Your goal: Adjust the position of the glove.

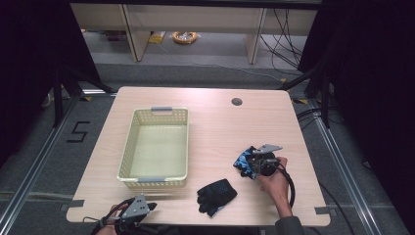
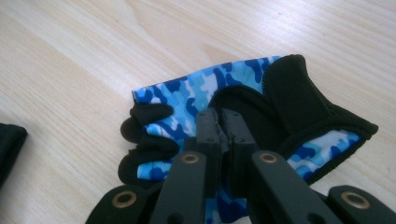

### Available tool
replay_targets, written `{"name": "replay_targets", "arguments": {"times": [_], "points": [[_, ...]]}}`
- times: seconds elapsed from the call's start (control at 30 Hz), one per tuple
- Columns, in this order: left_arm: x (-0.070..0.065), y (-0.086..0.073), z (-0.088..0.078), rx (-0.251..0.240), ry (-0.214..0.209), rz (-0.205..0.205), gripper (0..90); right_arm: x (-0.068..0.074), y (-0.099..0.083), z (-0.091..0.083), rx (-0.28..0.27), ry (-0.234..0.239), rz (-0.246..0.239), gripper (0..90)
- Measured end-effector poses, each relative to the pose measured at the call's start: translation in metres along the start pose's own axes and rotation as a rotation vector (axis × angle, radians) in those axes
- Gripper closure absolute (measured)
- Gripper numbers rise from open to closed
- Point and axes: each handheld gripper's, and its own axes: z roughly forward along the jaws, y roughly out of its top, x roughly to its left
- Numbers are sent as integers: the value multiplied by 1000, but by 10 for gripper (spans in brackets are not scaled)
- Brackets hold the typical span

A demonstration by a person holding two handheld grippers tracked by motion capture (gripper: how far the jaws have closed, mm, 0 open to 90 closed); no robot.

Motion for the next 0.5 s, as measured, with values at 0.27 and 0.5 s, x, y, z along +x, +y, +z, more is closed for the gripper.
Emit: {"name": "replay_targets", "arguments": {"times": [0.27, 0.5], "points": [[0, 0, 0, -3, 0, 8, 188, -2, 1, -7, -46, 19, 78, 877], [-1, 0, 0, -14, 1, -31, 188, 5, 9, -31, -178, 52, 105, 877]]}}
